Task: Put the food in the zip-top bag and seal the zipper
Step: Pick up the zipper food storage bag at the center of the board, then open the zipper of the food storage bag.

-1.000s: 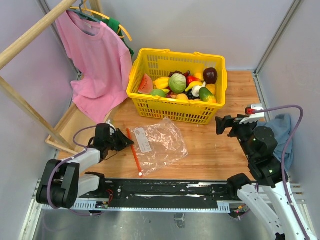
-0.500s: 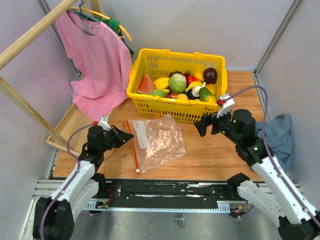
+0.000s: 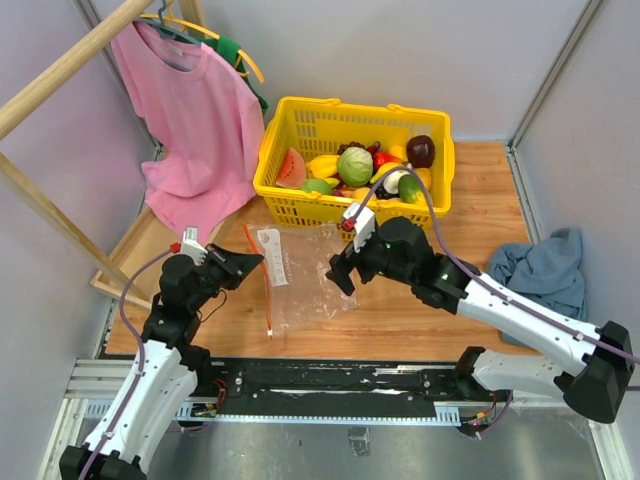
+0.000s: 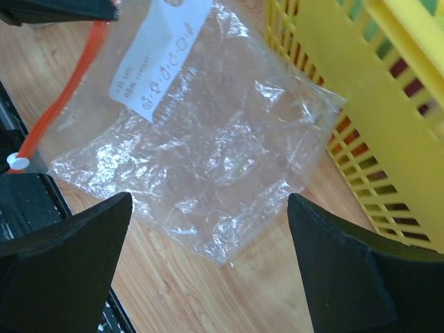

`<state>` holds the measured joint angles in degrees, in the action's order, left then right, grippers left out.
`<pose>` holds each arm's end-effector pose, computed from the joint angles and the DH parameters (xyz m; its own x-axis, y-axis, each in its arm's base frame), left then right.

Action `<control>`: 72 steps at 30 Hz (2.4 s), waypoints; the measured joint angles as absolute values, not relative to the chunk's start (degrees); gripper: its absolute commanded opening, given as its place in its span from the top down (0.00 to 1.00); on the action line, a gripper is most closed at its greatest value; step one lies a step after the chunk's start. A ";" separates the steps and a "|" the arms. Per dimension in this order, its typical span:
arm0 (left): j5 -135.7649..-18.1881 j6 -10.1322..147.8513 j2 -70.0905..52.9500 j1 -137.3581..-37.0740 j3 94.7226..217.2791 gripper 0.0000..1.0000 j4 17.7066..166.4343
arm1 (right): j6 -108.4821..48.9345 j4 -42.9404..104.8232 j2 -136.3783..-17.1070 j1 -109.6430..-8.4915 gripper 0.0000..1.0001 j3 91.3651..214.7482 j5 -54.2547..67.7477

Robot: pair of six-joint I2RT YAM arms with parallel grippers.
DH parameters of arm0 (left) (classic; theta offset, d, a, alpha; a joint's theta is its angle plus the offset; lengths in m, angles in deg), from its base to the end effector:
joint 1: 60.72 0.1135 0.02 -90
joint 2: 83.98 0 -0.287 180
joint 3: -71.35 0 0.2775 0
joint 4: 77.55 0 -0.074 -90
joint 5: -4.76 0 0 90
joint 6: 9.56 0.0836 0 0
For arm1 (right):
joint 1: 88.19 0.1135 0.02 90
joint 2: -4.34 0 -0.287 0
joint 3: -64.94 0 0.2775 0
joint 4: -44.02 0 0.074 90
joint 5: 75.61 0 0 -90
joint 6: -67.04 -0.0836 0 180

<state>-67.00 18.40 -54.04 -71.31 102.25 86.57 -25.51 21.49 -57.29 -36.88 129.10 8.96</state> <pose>0.1888 -0.0619 0.2219 -0.5354 -0.7533 -0.3819 -0.0023 0.4534 -0.8913 0.1867 0.2458 0.3245 -0.2506 -0.2421 -0.9373 -0.8223 0.5642 0.0741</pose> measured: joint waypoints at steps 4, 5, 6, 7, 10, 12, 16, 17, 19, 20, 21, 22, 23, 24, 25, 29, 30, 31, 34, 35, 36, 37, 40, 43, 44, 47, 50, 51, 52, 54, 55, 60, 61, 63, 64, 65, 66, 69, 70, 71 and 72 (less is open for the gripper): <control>-69.77 14.33 -54.98 -73.82 102.25 1.00 86.46 | -26.16 24.66 -61.75 -33.13 0.07 130.33 9.42; -70.50 13.41 -55.14 -74.72 102.25 1.00 86.42 | -26.51 25.36 -62.88 -32.38 0.07 130.57 9.42; -71.54 12.52 -55.35 -75.72 102.25 1.00 86.37 | -26.93 26.04 -63.84 -31.75 0.08 130.81 9.33; -72.57 11.78 -55.51 -76.66 102.27 1.00 86.33 | -27.43 26.65 -65.00 -31.05 0.08 131.11 9.24; -75.57 10.03 -55.84 -79.83 102.97 1.00 85.89 | -28.65 27.90 -67.45 -29.21 0.09 132.05 8.58; -77.40 9.22 -55.92 -81.56 103.80 1.00 85.54 | -28.98 28.40 -68.65 -27.95 0.10 133.10 8.37; -80.83 8.19 -55.92 -84.81 105.50 1.00 85.41 | -29.22 29.30 -69.57 -25.65 0.12 134.98 7.58; -81.55 8.10 -55.81 -85.60 105.87 1.00 85.41 | -29.22 29.58 -69.61 -25.37 0.12 135.22 7.27; -82.84 7.99 -55.25 -87.04 106.51 1.00 85.56 | -29.22 30.15 -69.70 -24.84 0.12 135.62 6.81; -83.19 7.97 -54.96 -87.46 106.66 1.00 85.63 | -29.20 30.30 -69.81 -24.69 0.13 135.79 6.66; -83.61 7.97 -54.55 -87.96 106.71 1.00 85.76 | -29.22 30.41 -69.99 -24.47 0.15 135.97 6.51; -84.16 7.97 -53.89 -88.57 106.77 1.00 85.98 | -29.22 30.41 -70.29 -24.34 0.16 136.16 6.46; -84.48 7.97 -53.13 -89.16 106.77 1.00 86.26 | -29.18 30.30 -70.64 -24.16 0.18 136.43 6.46; -84.68 7.97 -52.51 -89.62 106.77 1.00 86.46 | -29.16 29.95 -71.21 -24.08 0.20 136.86 6.57; -84.94 7.97 -51.84 -90.06 106.86 1.00 86.52 | -29.13 29.73 -71.91 -24.03 0.22 137.34 6.90; -85.88 8.06 -49.87 -91.17 107.58 1.00 86.59 | -28.89 27.85 -73.72 -23.95 0.31 138.76 8.58; -86.12 8.13 -49.80 -91.31 107.73 1.00 86.59 | -28.83 27.31 -73.83 -23.95 0.33 138.81 9.07; -86.32 8.19 -49.78 -91.35 107.93 1.00 86.59 | -28.74 26.63 -73.86 -23.95 0.35 138.81 9.66; -86.93 8.28 -49.80 -91.37 108.63 1.00 86.70 | -28.50 25.21 -73.86 -23.95 0.41 138.81 11.56; -87.06 8.39 -49.80 -91.39 108.80 1.00 86.74 | -28.43 24.71 -73.86 -23.95 0.43 138.81 12.19; -87.15 8.41 -49.78 -91.44 108.89 1.00 86.76 | -28.33 24.20 -73.90 -23.95 0.43 138.81 12.78; -87.19 8.43 -49.78 -91.48 108.91 1.00 86.79 | -28.24 23.59 -73.92 -23.95 0.44 138.81 13.41; -87.39 8.54 -49.72 -91.59 108.91 1.00 86.76 | -27.93 22.48 -74.23 -23.95 0.45 138.81 14.77; -87.67 8.65 -49.56 -91.61 108.91 1.00 86.76 | -27.65 21.38 -74.53 -23.95 0.45 138.81 15.60; -87.72 8.63 -49.50 -91.61 108.91 1.00 86.79 | -27.58 21.12 -74.60 -23.95 0.45 138.81 15.69; -87.76 8.63 -49.48 -91.61 108.91 1.00 86.79 | -27.39 20.55 -75.32 -23.95 0.46 138.87 15.49; -87.76 8.63 -49.45 -91.61 108.91 1.00 86.83 | -27.32 19.99 -76.54 -23.95 0.48 139.27 14.62; -87.76 8.61 -49.43 -91.63 108.91 1.00 86.83 | -27.32 19.79 -77.05 -23.95 0.48 139.57 14.38; -87.78 8.61 -49.39 -91.66 108.91 1.00 86.85 | -27.36 19.72 -77.44 -23.95 0.49 139.81 14.25; -87.76 8.58 -49.34 -91.72 108.91 1.00 86.87 | -27.41 19.70 -77.88 -23.95 0.49 139.94 13.96; -87.78 8.58 -49.34 -91.74 108.91 1.00 86.87 | -27.43 19.72 -77.99 -23.95 0.50 139.94 13.90; -88.09 8.56 -49.37 -92.16 108.91 1.00 86.87 | -28.00 20.93 -78.66 -23.95 0.48 139.97 13.28; -88.22 8.52 -49.37 -92.22 108.91 1.00 86.87 | -28.22 21.36 -78.84 -23.95 0.47 139.97 13.02; -88.31 8.37 -49.37 -92.40 108.87 1.00 86.94 | -28.67 22.17 -79.04 -23.95 0.44 139.97 12.43; -88.35 8.30 -49.37 -92.44 108.74 1.00 87.20 | -28.85 22.65 -79.06 -23.95 0.43 139.97 12.30; -88.40 8.19 -49.37 -92.46 108.52 1.00 87.49 | -29.07 23.07 -79.06 -23.95 0.43 139.97 12.26; -88.42 8.13 -49.37 -92.46 108.24 1.00 87.77 | -29.22 23.53 -79.06 -23.95 0.42 139.97 12.28; -88.42 7.95 -49.21 -92.73 107.69 1.00 88.36 | -30.16 24.86 -79.08 -23.95 0.41 139.97 12.74; -88.40 7.95 -49.15 -92.94 107.54 1.00 88.58 | -30.49 25.32 -79.14 -23.95 0.41 139.97 13.00; -88.40 7.93 -49.13 -93.19 107.47 1.00 88.60 | -30.82 25.78 -79.21 -23.95 0.42 139.97 13.35; -88.40 7.91 -49.10 -93.34 107.43 1.00 88.69 | -31.14 26.15 -79.28 -23.95 0.42 139.97 13.61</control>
<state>-88.40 7.91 -49.10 -93.34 107.43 88.69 -31.14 26.15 -79.28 -23.95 139.97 13.61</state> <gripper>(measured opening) 0.017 0.584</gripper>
